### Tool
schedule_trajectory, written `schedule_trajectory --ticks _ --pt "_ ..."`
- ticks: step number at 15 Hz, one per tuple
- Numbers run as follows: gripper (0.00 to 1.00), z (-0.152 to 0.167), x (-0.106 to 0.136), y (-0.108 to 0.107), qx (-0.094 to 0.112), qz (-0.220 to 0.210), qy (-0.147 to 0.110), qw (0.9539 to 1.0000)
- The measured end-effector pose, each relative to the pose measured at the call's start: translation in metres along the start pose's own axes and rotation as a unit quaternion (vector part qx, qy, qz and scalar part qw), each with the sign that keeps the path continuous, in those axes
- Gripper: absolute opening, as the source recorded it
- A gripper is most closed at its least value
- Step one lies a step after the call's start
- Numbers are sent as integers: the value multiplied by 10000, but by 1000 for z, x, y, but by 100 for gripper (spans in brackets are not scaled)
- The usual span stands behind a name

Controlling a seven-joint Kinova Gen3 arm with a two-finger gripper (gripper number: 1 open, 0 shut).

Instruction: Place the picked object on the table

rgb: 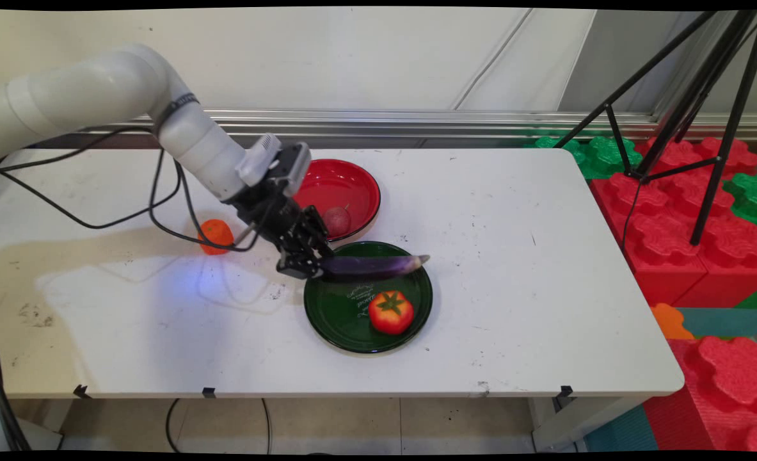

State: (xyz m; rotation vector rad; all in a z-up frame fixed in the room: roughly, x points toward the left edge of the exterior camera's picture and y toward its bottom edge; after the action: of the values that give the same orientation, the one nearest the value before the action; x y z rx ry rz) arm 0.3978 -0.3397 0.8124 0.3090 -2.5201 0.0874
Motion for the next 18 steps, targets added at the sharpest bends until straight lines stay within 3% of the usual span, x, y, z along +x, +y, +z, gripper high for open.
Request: schedule_trajectory --ticks 10,18 --pt "0 -76 -22 12 -70 -505 134 9986" --pt "0 -132 -65 26 -104 -937 -196 9953"
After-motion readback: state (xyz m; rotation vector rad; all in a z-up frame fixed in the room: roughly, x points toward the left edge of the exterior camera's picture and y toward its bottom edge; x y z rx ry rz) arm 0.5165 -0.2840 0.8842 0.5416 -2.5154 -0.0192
